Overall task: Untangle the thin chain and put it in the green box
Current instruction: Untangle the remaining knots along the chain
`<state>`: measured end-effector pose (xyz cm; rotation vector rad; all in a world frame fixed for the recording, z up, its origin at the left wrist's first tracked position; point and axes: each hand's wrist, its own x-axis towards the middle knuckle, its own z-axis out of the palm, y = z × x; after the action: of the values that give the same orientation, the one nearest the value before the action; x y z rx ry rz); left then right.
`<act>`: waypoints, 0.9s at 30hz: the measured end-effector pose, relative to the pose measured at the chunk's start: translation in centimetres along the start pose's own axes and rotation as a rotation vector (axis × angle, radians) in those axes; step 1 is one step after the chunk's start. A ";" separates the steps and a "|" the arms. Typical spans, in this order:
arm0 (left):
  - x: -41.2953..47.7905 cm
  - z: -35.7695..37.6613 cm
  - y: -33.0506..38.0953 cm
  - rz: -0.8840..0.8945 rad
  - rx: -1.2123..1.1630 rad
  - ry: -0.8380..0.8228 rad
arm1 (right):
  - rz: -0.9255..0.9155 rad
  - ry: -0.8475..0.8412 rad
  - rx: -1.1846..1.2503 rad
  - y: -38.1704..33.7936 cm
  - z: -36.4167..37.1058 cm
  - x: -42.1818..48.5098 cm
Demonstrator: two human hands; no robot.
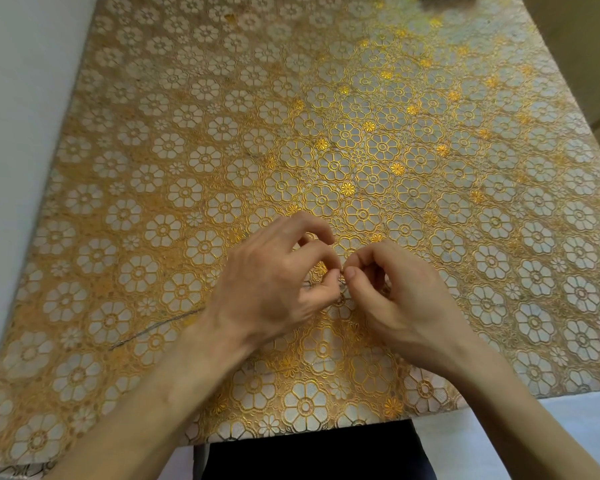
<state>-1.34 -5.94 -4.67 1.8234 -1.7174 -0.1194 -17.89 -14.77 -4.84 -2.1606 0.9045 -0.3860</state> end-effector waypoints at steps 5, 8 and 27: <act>-0.2 0.4 0.2 -0.155 -0.194 0.014 | 0.071 -0.052 0.144 -0.1 -0.3 0.0; -0.5 0.8 0.3 -0.225 -0.282 0.030 | 0.118 -0.075 0.224 -0.3 -0.2 0.1; 0.1 -0.7 -0.2 0.068 -0.003 -0.110 | 0.164 -0.162 0.221 -0.2 -1.0 0.3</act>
<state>-0.82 -5.80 -4.22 1.7838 -1.8516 -0.1966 -18.09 -15.37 -4.03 -1.8717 0.8954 -0.2151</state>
